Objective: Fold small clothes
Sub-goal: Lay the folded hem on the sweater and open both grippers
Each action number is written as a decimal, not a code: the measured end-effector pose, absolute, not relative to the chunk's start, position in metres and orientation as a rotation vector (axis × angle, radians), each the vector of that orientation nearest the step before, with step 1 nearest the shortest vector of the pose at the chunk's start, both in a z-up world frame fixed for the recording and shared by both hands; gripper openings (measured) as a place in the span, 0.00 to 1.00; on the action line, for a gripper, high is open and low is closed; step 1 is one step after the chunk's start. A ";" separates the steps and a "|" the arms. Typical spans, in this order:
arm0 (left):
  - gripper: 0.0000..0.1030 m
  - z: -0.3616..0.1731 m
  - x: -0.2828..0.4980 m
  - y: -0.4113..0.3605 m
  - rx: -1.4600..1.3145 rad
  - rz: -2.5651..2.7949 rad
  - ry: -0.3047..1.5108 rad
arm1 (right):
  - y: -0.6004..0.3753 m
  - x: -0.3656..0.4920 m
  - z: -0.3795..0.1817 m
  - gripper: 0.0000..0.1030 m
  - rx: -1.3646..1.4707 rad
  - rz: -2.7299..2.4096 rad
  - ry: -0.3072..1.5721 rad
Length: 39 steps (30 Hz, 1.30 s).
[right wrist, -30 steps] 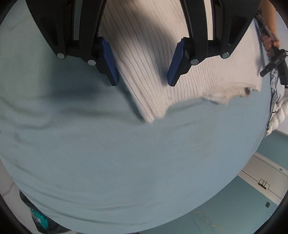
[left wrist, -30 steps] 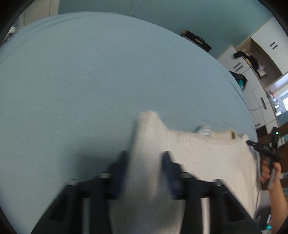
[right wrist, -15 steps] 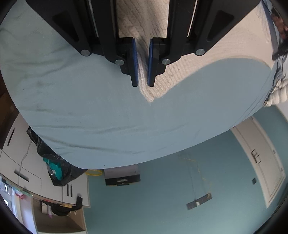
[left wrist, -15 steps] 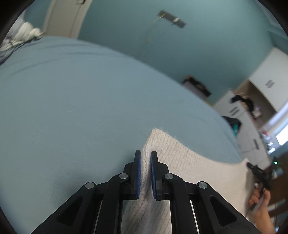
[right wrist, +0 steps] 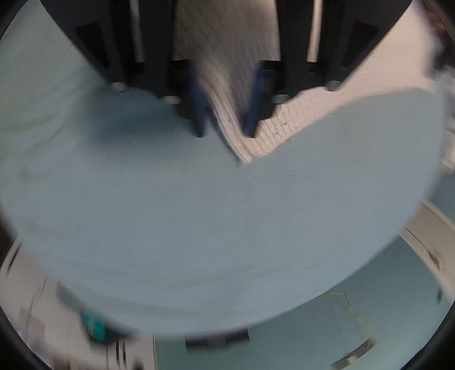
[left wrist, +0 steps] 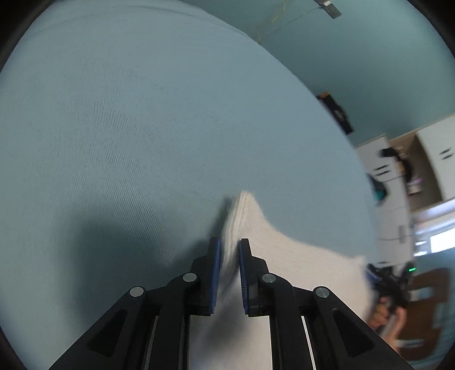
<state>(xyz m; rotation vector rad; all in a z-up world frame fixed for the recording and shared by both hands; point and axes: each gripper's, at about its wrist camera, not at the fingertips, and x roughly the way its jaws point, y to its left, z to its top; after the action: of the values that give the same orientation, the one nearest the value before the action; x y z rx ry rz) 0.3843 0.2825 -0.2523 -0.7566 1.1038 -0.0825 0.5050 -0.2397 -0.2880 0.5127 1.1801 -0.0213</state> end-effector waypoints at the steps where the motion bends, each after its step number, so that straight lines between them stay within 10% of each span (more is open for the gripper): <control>1: 0.14 -0.235 0.376 0.283 -0.736 -0.102 1.081 | -0.254 0.492 -0.272 0.32 0.608 0.044 1.164; 3: 0.42 -0.205 0.357 0.282 -0.682 -0.140 1.052 | -0.274 0.461 -0.235 0.41 0.635 0.108 1.104; 4: 0.63 -0.193 0.349 0.280 -0.661 -0.158 1.048 | -0.286 0.435 -0.210 0.60 0.614 0.126 1.073; 5: 1.00 -0.173 0.329 0.274 -0.633 -0.175 1.024 | -0.291 0.416 -0.196 0.77 0.594 0.128 1.058; 15: 1.00 -0.116 0.203 0.183 -0.373 -0.217 0.932 | -0.341 0.200 -0.152 0.84 0.397 0.169 1.016; 31: 1.00 -0.212 0.187 0.158 -0.150 -0.142 1.141 | -0.285 0.213 -0.216 0.81 0.024 0.350 0.941; 34: 1.00 -0.223 0.187 0.146 -0.113 -0.113 1.144 | -0.278 0.217 -0.215 0.27 0.043 0.462 0.959; 39: 1.00 -0.222 0.185 0.141 -0.116 -0.096 1.132 | -0.283 0.192 -0.214 0.17 -0.003 0.460 0.910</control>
<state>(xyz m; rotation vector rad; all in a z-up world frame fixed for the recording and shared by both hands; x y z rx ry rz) 0.1848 0.1413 -0.2219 -0.1158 1.1316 -0.0956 0.1925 -0.2831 -0.2136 -0.0028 0.9103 0.4598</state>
